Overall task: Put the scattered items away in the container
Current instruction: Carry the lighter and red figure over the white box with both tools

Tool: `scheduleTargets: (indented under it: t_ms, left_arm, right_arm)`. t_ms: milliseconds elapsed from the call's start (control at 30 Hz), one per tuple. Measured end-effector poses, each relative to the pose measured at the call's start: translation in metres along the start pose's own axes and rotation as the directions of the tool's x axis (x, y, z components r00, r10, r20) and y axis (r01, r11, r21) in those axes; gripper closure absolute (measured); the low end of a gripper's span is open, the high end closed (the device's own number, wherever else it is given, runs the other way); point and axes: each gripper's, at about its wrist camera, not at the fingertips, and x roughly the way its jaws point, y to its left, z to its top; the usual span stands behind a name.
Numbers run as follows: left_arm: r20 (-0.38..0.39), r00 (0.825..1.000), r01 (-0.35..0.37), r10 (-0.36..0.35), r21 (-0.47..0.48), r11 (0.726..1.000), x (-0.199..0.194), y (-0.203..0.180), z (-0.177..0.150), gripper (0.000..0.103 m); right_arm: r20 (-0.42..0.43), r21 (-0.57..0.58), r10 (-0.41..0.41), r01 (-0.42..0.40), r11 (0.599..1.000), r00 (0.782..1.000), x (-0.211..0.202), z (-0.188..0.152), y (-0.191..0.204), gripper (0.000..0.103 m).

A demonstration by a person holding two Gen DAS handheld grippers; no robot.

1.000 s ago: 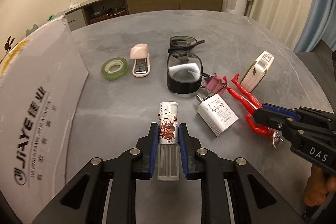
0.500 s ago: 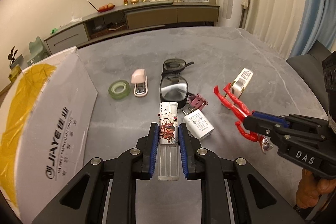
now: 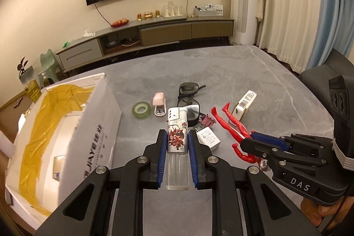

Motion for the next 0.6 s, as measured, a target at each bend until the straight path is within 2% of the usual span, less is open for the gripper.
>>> scheduleTargets:
  t_ms: [600]
  left_arm:
    - [0.091,0.996,-0.002,0.007,-0.062,0.998,-0.071,0.022,-0.006,0.083]
  right_arm:
    - [0.072,-0.095,0.037,-0.03,0.995,0.997,-0.04,-0.008,0.058,0.084]
